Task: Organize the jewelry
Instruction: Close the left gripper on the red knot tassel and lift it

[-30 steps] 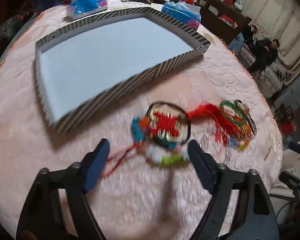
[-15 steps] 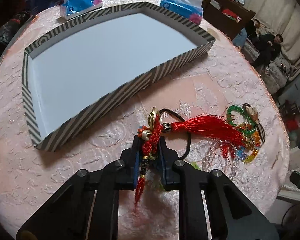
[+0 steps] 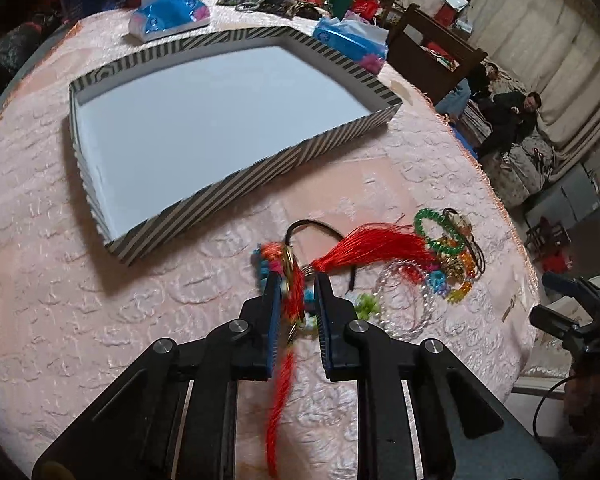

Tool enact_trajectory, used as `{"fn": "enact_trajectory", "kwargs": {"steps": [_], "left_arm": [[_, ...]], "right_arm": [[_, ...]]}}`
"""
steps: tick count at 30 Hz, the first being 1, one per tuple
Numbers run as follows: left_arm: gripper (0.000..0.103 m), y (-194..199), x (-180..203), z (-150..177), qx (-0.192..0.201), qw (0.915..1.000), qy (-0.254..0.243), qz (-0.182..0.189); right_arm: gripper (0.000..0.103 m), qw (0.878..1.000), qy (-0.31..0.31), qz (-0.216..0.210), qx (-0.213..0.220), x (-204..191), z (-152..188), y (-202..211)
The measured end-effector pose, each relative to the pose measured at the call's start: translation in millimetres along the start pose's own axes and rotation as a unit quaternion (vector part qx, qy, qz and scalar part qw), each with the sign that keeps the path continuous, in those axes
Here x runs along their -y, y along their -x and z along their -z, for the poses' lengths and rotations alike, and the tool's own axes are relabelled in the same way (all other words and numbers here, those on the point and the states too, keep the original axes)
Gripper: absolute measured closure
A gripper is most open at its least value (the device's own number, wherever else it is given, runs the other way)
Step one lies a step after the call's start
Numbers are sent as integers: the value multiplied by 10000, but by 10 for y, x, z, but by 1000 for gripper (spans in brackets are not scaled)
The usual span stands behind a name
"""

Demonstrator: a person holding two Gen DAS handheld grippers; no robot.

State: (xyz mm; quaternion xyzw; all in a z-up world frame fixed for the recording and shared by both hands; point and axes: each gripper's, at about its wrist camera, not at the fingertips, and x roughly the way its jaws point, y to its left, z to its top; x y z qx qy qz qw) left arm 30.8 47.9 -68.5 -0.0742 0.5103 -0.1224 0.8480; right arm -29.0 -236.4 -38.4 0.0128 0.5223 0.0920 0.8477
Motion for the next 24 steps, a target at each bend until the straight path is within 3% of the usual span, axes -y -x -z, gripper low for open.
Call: {"fn": "enact_trajectory", "kwargs": {"steps": [8,12,16,17,18,19,24], "left_arm": [[88,-26,-127,117,-6,9999,24,-99],[76,-58,-89,155,-65,10000,-25,-69],[76,-61,-43,194,-80,9999,-55,43],[78,-51,-33,201,-59,10000,-50,40],[89,-28,-25,202,-7,10000,-57,30],[93,-8,-22,198,24,10000,-60,30],[100,185,38,192,224,9997,-89,101]], "right_arm": [[0,9998,176,-21,39,-108,41,40],[0,9998,174,-16,16,-109,57,32],[0,9998,208,-18,-12,-124,68,24],[0,9998,214,-20,-22,-128,67,19],[0,9998,215,-19,-26,-124,64,17],[0,9998,214,-15,-21,-122,62,15],[0,9998,136,-36,118,-17,14,2]]}}
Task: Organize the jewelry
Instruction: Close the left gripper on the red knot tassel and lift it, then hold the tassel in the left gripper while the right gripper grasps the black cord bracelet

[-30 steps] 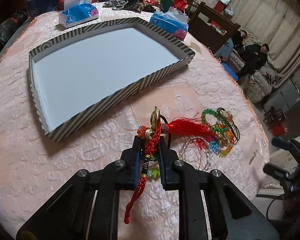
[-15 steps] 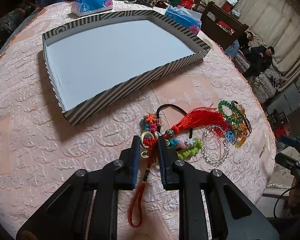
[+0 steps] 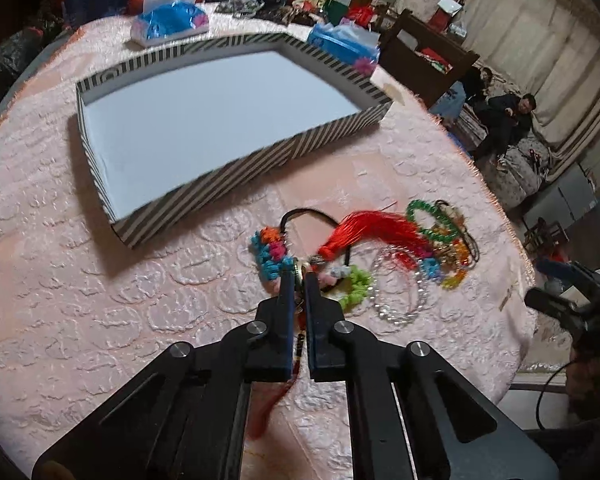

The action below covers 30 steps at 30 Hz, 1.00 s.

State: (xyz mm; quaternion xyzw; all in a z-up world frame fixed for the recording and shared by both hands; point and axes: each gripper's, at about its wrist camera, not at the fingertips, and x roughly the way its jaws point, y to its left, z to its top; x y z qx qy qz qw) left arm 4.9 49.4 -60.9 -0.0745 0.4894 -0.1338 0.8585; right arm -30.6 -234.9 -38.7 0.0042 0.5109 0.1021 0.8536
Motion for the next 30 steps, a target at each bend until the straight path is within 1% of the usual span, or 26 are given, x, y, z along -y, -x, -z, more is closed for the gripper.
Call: {"fn": "enact_trajectory", "kwargs": {"steps": [1,2,3,5,8,10,12,14,16,18,20,21,22,24,26,28,30], "left_arm": [[100,39,6,-5,33,10000,2,20],[100,101,21,-4,88,10000,-3,27],[100,148,32,-10,134,9999,-12,11],[100,211,46,-21,194,9998,-4,-37],[100,262,45,-40,251,9996,39,-104],[100,275,38,-52,256,9996,62,-134],[100,282,37,-62,255,9995,71,-160],[100,280,39,-64,240,9995,84,-160],[100,263,48,-58,212,9996,91,-173],[100,249,48,-64,187,9996,104,-158],[100,240,46,-78,177,9997,105,-161],[100,233,43,-85,173,9997,110,-163],[100,229,39,-91,169,9997,115,-161],[100,220,37,-98,148,9997,122,-167],[100,224,42,-101,146,9997,120,-163],[100,238,51,-121,160,9997,129,-140],[100,267,62,-142,190,9997,119,-121]], "right_arm": [[5,10000,-6,-57,63,27,-18,-1],[17,9998,7,-134,145,56,-40,-2],[23,9995,32,-253,203,87,-67,-18],[51,9985,62,-509,166,133,-118,-100],[63,9962,138,-855,98,145,-195,-240],[66,9939,286,-1056,136,97,-237,-311],[68,9926,362,-1153,135,63,-264,-374],[75,9922,482,-1143,130,18,-301,-450],[77,9921,526,-1133,135,5,-337,-515],[81,9920,537,-1137,117,11,-375,-581],[82,9925,580,-1078,75,22,-406,-639],[83,9918,586,-1134,26,28,-422,-674],[86,9912,633,-1163,-40,21,-429,-713],[94,9913,733,-1079,-166,20,-430,-770],[96,9909,698,-1131,-197,36,-419,-772],[96,9922,588,-1095,-94,66,-413,-689],[96,9922,394,-1180,-14,123,-411,-590]]}}
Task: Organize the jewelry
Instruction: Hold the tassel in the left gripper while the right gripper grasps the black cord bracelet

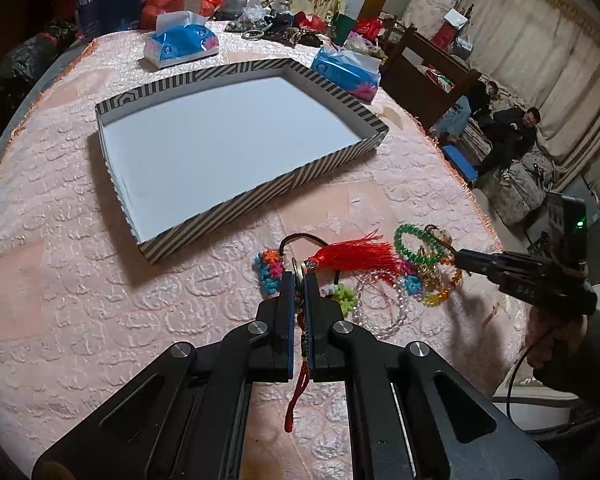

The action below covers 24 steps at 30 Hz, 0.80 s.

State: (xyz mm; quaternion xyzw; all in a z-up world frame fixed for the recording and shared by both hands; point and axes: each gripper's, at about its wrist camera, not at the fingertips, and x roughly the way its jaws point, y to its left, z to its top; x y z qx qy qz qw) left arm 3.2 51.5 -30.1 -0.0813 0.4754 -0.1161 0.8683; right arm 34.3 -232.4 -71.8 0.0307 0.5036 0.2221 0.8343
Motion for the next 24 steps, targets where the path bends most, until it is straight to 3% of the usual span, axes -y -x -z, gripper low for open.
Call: {"fn": "enact_trajectory", "kwargs": {"steps": [10,21,24], "left_arm": [[100,156,96,-66,155,9998,-51,119],[100,214,137,35,147,9999,-33,81],[100,216,131,67,113,9999,-17,63]], "right_arm": [[96,9982,-316,-250,444,-58,63,461],[96,9947,-806,-599,-199,38,408,54],[96,9949,-776,-607,-196,13,497,6]]}}
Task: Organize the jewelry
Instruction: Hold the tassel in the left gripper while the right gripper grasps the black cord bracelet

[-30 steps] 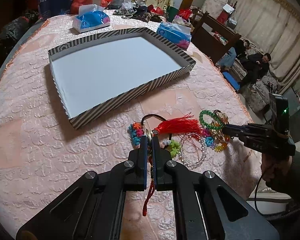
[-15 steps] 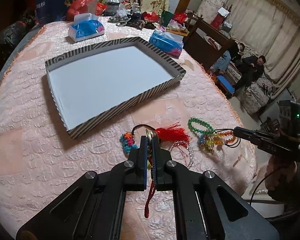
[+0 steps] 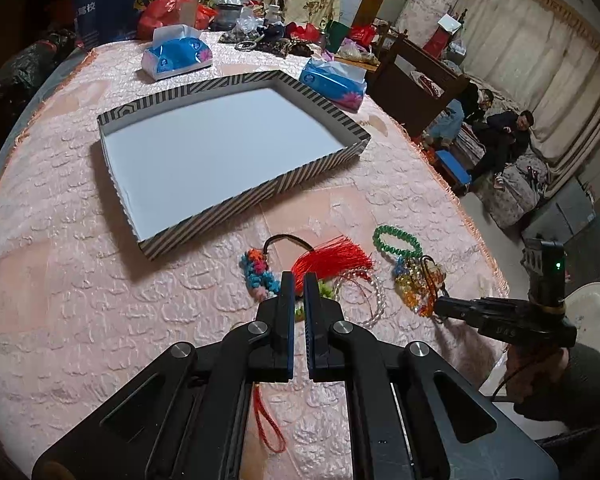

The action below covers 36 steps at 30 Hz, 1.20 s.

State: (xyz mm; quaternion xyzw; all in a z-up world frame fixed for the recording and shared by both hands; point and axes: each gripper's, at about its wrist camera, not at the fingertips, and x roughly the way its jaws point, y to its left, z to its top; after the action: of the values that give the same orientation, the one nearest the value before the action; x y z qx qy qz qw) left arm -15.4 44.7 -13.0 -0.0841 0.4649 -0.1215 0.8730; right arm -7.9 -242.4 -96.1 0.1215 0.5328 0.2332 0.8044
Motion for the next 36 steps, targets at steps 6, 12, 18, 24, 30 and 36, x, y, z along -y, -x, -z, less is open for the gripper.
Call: {"fn": "enact_trajectory", "kwargs": {"steps": [6,12,18,24,30,36], "left_arm": [[100,-5,28,16,-44,10000,-36,-3],[100,-32,28,28,-98,9999,-19,-22],[100,-8,-102,29,-79,9998,88,-145],[98,71,-498,80,-63,9982,397,-438],[74,-107,-522,252,-373,9982,451,-98],[74,-522,-154,279,-725,9973,-78,-112]], "right_arm": [[91,9999,128,82,34,-39,-55,-46],[90,9993,308,204,2,-83,-166,-94],[100,9976,607,339,50,-159,-154,-55],[101,9988,428,136,175,-123,-171,81],[101,9994,232,45,247,-75,-202,123],[101,9993,109,-12,358,-88,-209,219]]}}
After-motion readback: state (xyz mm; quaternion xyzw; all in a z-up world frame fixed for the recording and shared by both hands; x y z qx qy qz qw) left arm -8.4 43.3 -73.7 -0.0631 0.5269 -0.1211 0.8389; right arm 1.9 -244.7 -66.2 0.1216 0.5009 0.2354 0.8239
